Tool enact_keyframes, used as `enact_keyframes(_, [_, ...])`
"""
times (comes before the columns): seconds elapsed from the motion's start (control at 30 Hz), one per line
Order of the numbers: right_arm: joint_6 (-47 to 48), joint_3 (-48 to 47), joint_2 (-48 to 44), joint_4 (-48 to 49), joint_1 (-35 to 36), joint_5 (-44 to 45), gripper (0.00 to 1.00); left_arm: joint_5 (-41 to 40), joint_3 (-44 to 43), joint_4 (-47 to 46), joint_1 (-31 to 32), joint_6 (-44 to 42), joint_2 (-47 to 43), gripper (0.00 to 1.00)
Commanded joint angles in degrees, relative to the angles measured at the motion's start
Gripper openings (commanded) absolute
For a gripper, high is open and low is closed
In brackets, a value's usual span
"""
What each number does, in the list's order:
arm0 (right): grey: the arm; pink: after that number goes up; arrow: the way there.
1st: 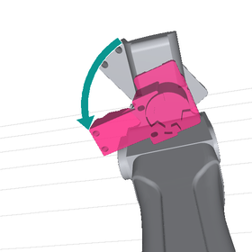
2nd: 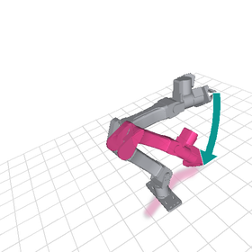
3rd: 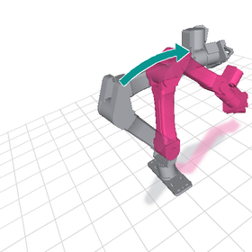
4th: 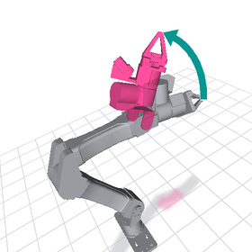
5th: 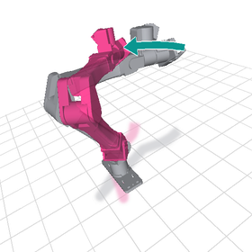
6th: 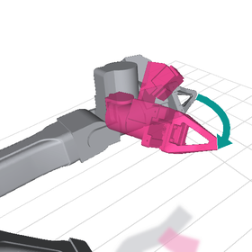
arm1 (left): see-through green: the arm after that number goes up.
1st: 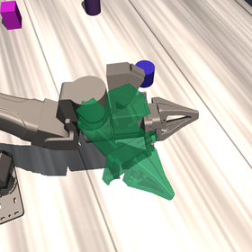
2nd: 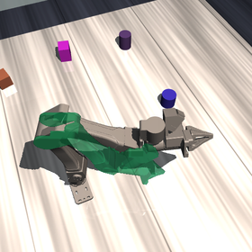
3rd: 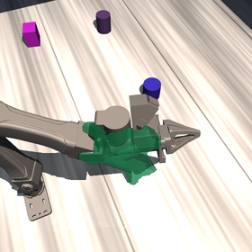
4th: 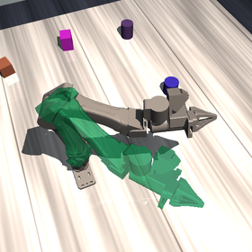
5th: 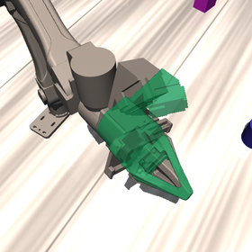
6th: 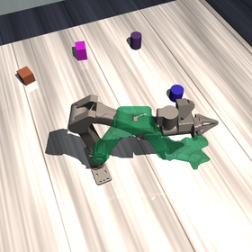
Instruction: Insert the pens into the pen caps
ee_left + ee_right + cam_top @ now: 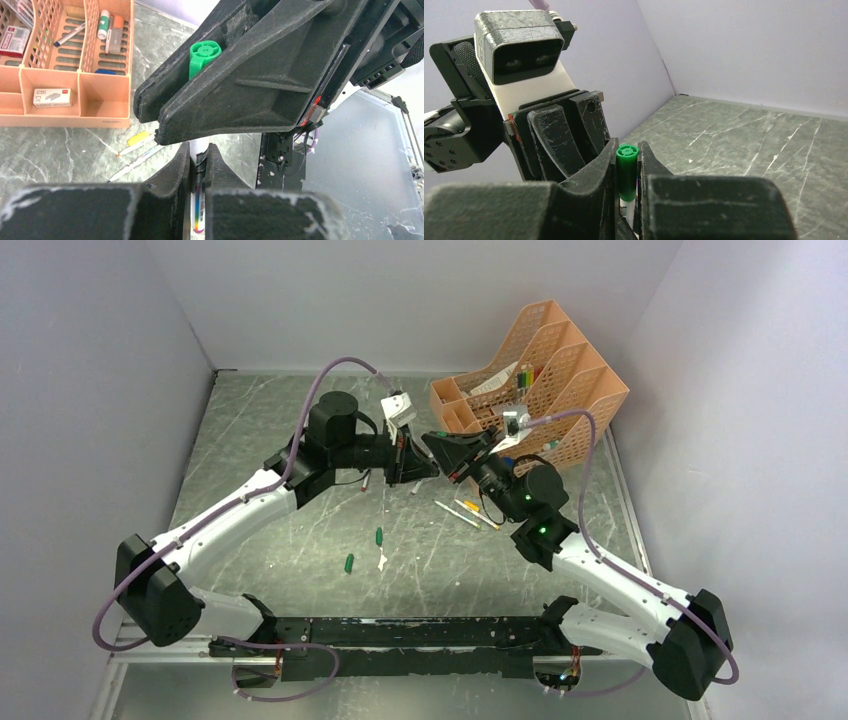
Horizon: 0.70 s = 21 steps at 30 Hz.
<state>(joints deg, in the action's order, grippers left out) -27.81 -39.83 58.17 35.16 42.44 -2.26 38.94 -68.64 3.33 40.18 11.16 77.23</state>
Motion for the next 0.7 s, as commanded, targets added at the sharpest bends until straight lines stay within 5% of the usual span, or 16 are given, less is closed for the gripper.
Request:
enact_keyframes(0.0, [-0.6, 6.1, 2.7, -13.7, 1.6, -4.7, 0.0, -2.0, -8.6, -15.1, -1.2, -0.3, -2.1, 0.07])
enact_keyframes(0.67, [-3.7, 10.2, 4.1, -12.4, 6.9, -0.5, 0.0, -1.8, -11.2, -13.9, -1.2, -3.1, -1.3, 0.07])
